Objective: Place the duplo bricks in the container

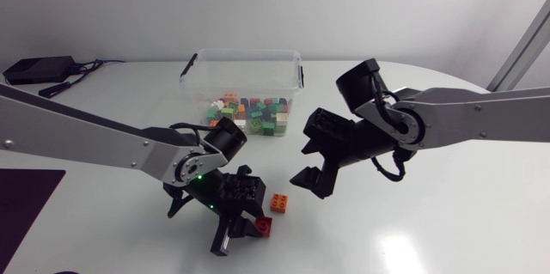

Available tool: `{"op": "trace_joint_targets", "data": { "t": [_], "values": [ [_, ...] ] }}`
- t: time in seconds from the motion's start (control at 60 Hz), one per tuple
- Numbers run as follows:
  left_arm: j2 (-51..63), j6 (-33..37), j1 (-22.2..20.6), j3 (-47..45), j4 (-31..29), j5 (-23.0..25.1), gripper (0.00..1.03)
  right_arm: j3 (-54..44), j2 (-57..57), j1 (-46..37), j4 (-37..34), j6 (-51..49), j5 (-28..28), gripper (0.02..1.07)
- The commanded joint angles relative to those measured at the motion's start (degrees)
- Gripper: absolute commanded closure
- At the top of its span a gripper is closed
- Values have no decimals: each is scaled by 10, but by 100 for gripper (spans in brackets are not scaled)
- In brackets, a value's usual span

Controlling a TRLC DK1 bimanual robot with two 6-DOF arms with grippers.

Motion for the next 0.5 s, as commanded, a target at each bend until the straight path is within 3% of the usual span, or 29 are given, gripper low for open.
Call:
{"op": "trace_joint_targets", "data": {
  "t": [0.0, 0.2, 0.483],
  "values": [
    [-40, 11, 19, -4, -11, 4, 69, -17, 26, 14, -11, -12, 1, 6],
    [-118, 11, 68, -17, -46, 4, 69, -13, 60, 52, -12, 5, 20, 6],
    [-190, -9, 146, -1, -49, 12, 69, 9, 115, 98, -15, 32, 69, 7]
  ]
}}
